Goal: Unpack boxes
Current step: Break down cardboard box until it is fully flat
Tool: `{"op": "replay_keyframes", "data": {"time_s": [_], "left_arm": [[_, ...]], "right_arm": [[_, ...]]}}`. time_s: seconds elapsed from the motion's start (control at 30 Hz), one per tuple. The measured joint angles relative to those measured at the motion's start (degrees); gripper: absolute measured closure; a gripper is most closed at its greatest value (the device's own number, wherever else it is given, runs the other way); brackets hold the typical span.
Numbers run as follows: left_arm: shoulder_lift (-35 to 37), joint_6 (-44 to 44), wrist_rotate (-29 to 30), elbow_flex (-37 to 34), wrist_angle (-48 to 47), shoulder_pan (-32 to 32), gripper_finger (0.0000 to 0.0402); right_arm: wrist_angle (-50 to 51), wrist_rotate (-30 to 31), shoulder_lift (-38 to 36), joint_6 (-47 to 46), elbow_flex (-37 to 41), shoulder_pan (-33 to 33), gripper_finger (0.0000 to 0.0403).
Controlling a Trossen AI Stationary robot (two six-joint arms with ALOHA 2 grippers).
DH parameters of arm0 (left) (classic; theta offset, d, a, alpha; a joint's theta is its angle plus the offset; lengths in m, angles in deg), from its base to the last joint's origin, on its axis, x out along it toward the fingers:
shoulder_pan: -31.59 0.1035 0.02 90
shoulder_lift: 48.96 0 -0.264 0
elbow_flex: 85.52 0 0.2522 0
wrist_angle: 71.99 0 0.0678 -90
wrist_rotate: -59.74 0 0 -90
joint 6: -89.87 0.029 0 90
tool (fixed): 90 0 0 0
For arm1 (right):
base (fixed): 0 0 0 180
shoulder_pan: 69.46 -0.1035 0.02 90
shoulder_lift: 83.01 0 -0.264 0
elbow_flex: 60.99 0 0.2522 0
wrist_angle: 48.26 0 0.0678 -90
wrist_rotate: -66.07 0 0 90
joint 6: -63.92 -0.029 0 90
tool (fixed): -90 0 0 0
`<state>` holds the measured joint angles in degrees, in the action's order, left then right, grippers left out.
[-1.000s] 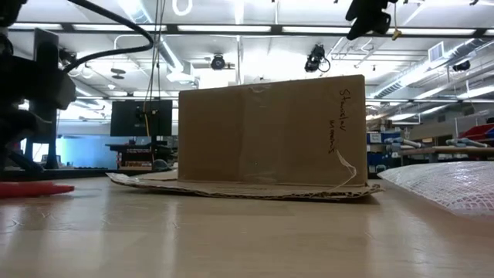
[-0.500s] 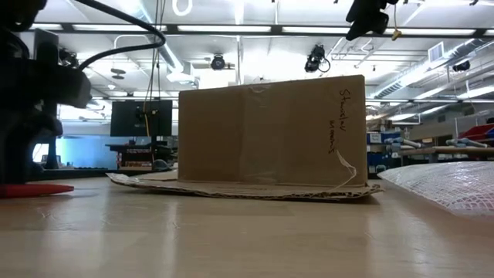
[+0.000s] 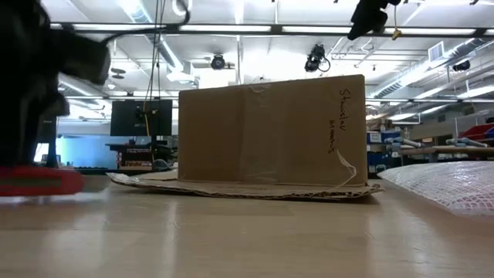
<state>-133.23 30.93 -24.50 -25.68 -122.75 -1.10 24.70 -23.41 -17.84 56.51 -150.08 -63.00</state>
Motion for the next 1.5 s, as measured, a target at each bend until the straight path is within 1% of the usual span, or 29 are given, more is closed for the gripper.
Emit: {"op": "replay_keyframes", "data": {"time_s": [0.13, 0.27, 0.37, 0.47, 0.57, 0.63, 0.77, 0.87, 0.93, 1.03, 1.13, 1.37, 1.5], "left_arm": [[0.0, 0.4, 0.9, 6.9, -4.7, 0.0, 0.0288], [0.1, 2.7, 3.5, 13.8, -9.3, 0.0, 0.0300], [0.2, 2.6, 4.6, 16.0, -10.4, 0.0, 0.0305], [0.1, -1.7, 4.9, 15.3, -10.2, 0.0, 0.0301], [-0.6, -4.8, 3.4, 13.7, -7.8, -0.4, 0.0284], [-1.6, -5.8, 2.2, 12.6, -4.2, -1.0, 0.0264], [-5.1, -5.9, 2.1, 11.4, 2.9, -2.3, 0.0216], [-8.6, -5.9, 0.8, 11.3, 5.4, -2.7, 0.0184], [-10.9, -5.9, -0.5, 11.3, 6.0, -3.0, 0.0170], [-14.1, -6.1, -3.7, 11.3, 5.3, -3.3, 0.0162], [-15.8, -6.3, -5.0, 11.4, 5.2, -3.3, 0.0161], [-17.8, -6.6, -4.0, 11.7, 4.9, -3.4, 0.0161], [-19.2, -6.6, -3.7, 11.8, 4.0, -3.4, 0.0164]], "right_arm": [[-0.1, -0.2, -0.7, 0.2, 0.0, 0.0, 0.0175], [-0.2, -0.2, -1.4, 1.5, 0.0, 0.0, 0.0175], [-0.4, -0.2, -1.4, 2.7, 0.0, 0.0, 0.0175], [-0.4, -0.2, -1.4, 3.1, 0.0, 0.0, 0.0175], [-0.3, -0.2, -1.4, 3.1, 0.0, 0.0, 0.0175], [0.0, -0.3, -1.4, 2.7, 0.0, 0.0, 0.0175], [1.1, -1.5, -1.4, 2.5, 0.0, 0.0, 0.0174], [2.1, -2.3, -1.4, 1.1, 0.0, 0.0, 0.0174], [2.8, -2.3, -1.4, 0.0, 0.0, 0.0, 0.0174], [3.8, -2.3, -1.4, -0.5, 0.0, 0.0, 0.0175], [4.4, -2.2, -1.4, -0.5, 0.0, 0.0, 0.0174], [3.8, -2.0, -1.4, -0.5, 0.0, 0.0, 0.0175], [3.7, -0.3, -1.4, -0.5, 0.0, 0.0, 0.0175]]}}
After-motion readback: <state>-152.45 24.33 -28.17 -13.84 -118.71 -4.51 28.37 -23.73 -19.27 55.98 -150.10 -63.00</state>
